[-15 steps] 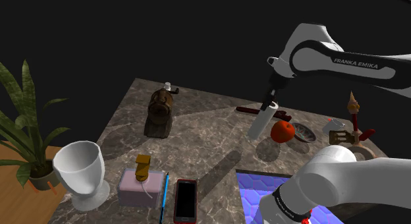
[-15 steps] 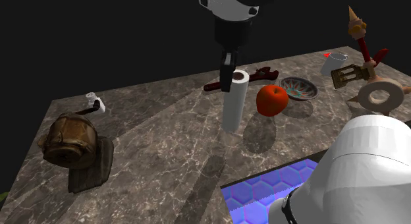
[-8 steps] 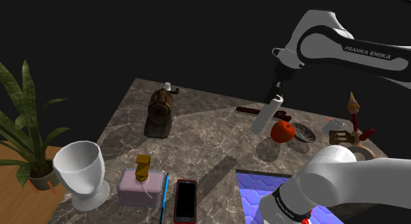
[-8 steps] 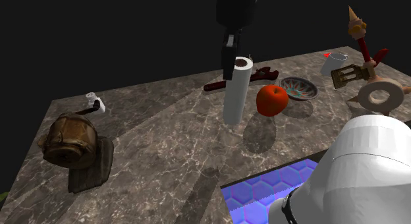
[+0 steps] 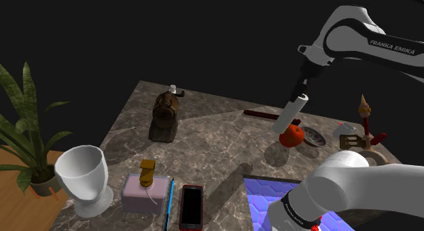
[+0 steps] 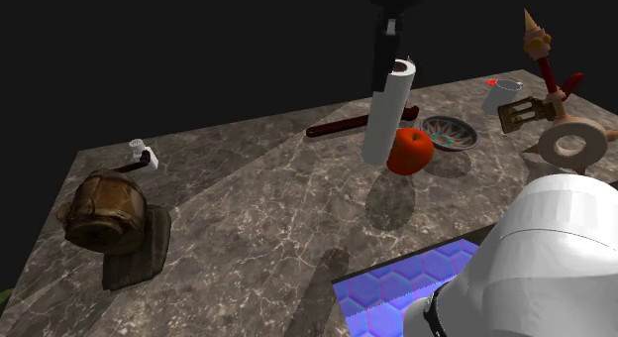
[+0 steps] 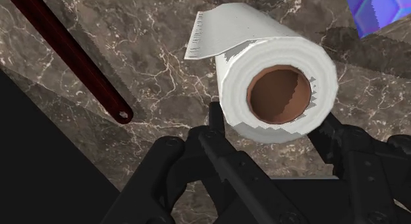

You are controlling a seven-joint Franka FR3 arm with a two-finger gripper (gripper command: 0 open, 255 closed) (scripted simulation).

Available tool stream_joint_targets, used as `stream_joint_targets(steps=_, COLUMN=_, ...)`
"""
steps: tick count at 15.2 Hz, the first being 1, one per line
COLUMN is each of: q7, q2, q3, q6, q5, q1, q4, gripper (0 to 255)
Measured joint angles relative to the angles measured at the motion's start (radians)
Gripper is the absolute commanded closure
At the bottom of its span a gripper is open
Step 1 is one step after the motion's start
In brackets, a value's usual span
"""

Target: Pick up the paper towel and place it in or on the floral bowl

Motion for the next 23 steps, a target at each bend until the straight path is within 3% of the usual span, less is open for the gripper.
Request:
stream_joint_targets(steps=8, q7=-0.202, q2=0.051, q3=-0.171, q6=-0.040, q5=-0.091, q1=-0.048, q4=0.130, gripper=255)
stream_joint_targets(steps=13, q7=-0.335, q2=0.127, q3=-0.287, q6=-0.059, q5=-0.122, q1=-0.051, q4=0.258, gripper=255)
stream_joint_targets(steps=20, q7=-0.519, q2=0.260, q3=-0.465, q6=-0.066, q5=-0.121, q1=-0.021, q4=0.443, gripper=255)
stream_joint_targets(steps=23, q7=-0.622, q2=0.363, q3=-0.583, q6=-0.068, q5=-0.084, q1=0.019, q4=0.563, gripper=255)
